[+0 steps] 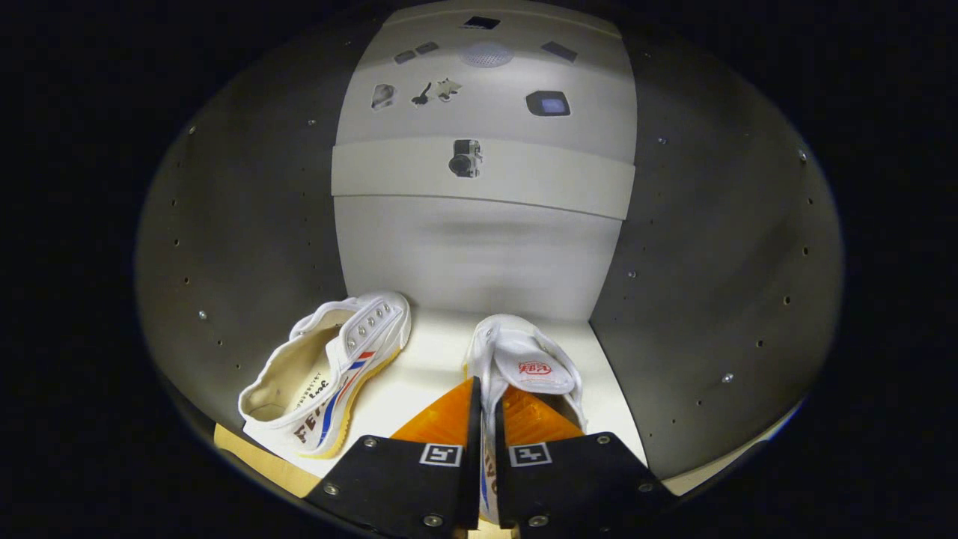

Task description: Open the shoe cabinet door, grab the shoes and put them into the shoe cabinet, then close the shoe cabinet door.

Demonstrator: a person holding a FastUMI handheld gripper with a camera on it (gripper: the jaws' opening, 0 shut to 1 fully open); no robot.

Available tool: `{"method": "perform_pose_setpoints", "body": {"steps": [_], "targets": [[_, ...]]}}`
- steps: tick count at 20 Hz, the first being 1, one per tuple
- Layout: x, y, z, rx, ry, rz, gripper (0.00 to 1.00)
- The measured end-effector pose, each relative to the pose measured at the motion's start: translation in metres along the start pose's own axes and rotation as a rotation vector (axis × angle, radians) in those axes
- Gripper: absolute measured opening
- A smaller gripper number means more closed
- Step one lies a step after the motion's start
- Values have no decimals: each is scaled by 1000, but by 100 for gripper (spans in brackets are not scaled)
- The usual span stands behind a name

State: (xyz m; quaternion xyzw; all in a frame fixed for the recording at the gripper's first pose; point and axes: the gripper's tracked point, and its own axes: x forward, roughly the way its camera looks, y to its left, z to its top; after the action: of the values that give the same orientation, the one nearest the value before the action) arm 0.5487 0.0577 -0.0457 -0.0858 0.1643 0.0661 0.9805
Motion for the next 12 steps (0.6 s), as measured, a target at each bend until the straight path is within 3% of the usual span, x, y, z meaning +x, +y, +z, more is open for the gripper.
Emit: {"method": "perform_pose_setpoints", "body": {"steps": [5, 12], "targets": [[-29, 4, 19, 22, -56, 0, 14], [-111, 10, 34, 50, -146, -8, 14]]}}
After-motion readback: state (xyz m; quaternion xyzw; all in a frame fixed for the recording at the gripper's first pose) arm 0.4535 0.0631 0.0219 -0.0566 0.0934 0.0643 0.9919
